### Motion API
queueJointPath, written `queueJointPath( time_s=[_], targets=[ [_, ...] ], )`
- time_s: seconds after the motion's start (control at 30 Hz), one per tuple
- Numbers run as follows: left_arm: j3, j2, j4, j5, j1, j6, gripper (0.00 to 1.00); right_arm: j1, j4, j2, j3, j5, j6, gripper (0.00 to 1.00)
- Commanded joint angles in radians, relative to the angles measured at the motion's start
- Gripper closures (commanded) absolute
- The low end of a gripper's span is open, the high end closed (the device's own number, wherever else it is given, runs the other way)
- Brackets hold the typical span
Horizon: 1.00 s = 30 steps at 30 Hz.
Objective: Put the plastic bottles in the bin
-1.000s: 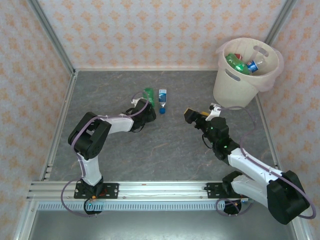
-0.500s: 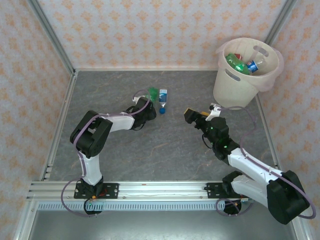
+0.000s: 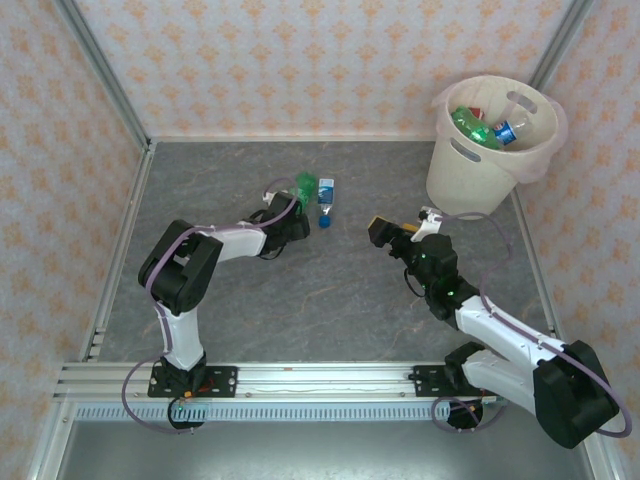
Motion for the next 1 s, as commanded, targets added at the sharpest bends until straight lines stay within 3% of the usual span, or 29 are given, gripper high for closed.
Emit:
queueJointPath(
  time_s=[0.0,0.33,0.7,0.83,0.97],
  targets=[
    [0.009,-0.029,-0.06,-0.016,0.018,0.052,0.32,0.006,0.006,0.0,0.019,0.007,0.009,0.0],
    [0.118,0.051,-0.13,0.029,0.037,0.189,0.37,0.005,0.004,0.0,0.023,0.006,0.007,0.0],
    [0.189,0.11,-0.161,0.05,0.042,0.212,0.45,0.006,-0.001,0.0,0.025,0.002,0.006,0.0],
    [0.189,0.093,-0.158,0.057,0.042,0.214,0.65,0.005,-0.003,-0.004,0.028,0.0,0.005,0.0],
    [0.172,0.066,-0.151,0.064,0.042,0.214,0.74,0.005,-0.005,-0.006,0.028,0.0,0.004,0.0]
  ],
)
